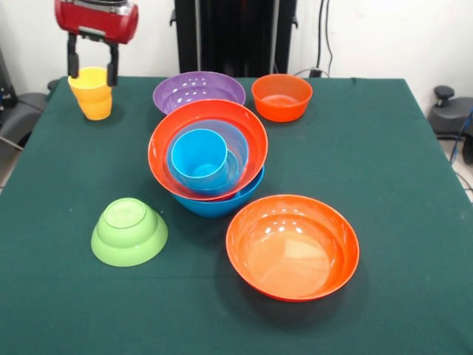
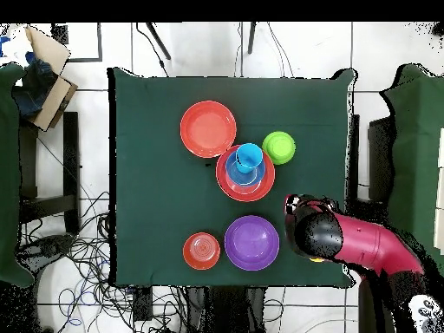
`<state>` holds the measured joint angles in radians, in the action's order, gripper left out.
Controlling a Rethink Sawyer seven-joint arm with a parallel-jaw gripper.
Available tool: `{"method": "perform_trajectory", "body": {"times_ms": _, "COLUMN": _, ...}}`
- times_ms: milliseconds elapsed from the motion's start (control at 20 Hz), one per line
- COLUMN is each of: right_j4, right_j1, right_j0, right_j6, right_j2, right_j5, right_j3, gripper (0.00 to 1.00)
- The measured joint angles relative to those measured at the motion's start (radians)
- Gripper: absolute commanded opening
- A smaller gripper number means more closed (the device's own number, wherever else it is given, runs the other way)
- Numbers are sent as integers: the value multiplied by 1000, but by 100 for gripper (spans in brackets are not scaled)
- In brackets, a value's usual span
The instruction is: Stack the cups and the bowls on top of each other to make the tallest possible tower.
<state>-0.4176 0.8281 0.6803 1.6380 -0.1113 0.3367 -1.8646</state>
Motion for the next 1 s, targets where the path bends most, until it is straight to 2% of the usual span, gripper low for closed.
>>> {"method": "perform_trajectory", "body": {"times_ms": 300, "right_j4": -2, "right_j1": 31, "right_j0": 53, "right_j6": 0, "right_j2": -63, "right_j5": -11, "right_j3": -71, "gripper": 100}}
{"method": "perform_trajectory", "body": {"times_ms": 650, "right_j4": 16, "right_j1": 158, "right_j0": 143, "right_j6": 0, "right_j2": -119, "right_j5": -11, "right_j3": -205, "gripper": 100}}
{"method": "perform_trajectory", "body": {"times_ms": 700, "right_j4": 21, "right_j1": 204, "right_j0": 170, "right_j6": 0, "right_j2": -133, "right_j5": -11, "right_j3": -246, "gripper": 100}}
{"method": "perform_trajectory", "body": {"times_ms": 800, "right_j4": 28, "right_j1": 248, "right_j0": 199, "right_j6": 0, "right_j2": -149, "right_j5": -11, "right_j3": -285, "gripper": 100}}
{"method": "perform_trajectory", "body": {"times_ms": 1000, "right_j4": 32, "right_j1": 306, "right_j0": 250, "right_j6": 0, "right_j2": -178, "right_j5": -11, "right_j3": -343, "gripper": 100}}
